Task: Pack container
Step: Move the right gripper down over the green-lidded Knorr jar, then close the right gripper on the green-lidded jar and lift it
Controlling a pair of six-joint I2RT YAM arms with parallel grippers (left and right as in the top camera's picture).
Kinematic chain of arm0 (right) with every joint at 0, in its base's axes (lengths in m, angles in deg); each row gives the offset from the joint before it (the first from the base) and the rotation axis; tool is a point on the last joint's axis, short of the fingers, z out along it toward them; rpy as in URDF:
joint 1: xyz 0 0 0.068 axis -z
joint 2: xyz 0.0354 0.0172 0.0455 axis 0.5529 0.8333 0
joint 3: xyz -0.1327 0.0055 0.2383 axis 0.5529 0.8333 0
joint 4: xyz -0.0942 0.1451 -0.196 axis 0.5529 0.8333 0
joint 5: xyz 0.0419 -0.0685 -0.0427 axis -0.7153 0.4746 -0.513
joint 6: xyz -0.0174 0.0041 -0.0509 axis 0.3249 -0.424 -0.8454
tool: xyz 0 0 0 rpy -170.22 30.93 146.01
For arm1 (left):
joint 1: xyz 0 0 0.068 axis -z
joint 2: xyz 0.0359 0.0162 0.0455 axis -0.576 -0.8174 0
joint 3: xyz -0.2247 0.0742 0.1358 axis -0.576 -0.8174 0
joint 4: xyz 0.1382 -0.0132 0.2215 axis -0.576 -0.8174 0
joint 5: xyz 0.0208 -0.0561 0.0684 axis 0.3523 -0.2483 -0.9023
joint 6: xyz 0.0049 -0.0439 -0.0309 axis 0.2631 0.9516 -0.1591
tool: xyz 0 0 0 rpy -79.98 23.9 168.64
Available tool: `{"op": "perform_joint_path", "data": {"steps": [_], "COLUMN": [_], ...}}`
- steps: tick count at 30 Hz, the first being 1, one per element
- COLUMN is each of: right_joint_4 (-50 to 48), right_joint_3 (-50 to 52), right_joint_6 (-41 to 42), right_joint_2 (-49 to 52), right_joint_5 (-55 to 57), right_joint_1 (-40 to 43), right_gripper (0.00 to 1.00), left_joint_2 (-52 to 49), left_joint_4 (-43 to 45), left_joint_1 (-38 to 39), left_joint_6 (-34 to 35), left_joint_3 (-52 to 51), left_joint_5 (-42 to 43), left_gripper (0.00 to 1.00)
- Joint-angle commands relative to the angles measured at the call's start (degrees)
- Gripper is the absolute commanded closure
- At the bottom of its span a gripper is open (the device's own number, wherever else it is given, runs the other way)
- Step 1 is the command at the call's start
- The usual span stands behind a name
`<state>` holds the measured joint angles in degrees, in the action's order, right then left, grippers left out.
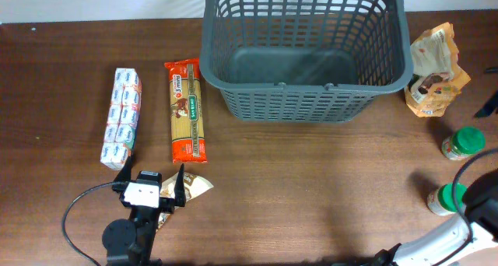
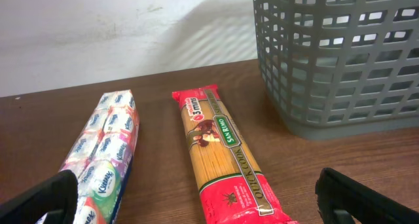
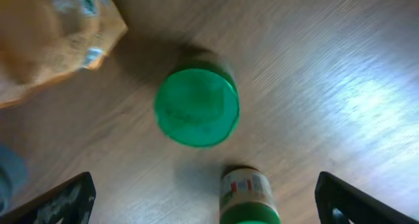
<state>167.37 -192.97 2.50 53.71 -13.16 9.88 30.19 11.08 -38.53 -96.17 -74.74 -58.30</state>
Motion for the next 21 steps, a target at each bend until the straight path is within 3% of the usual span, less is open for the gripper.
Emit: {"op": "perform_joint_path", "data": {"steps": [1, 21], "right_joint_4": [-0.04, -2.62], "right_joint_3": [0.09, 0.22], "right_joint_6": [0.72, -0.76], "right_joint_2": [1.97, 3.04], "right_joint_5": [-1.11, 4.26], "right_joint_1": [-0.63, -4.24], "right_gripper": [0.01, 0.01], "left_joint_2": [0.48, 0.48], "left_joint_4": [0.17, 0.17], "left_joint_1": [0.09, 0.09], "left_joint_6": [-0.94, -0.94], "left_joint_3": [-0.48, -0.48], "left_joint_5": [-0.39, -0.39], "left_gripper": [0.01, 0.01]}}
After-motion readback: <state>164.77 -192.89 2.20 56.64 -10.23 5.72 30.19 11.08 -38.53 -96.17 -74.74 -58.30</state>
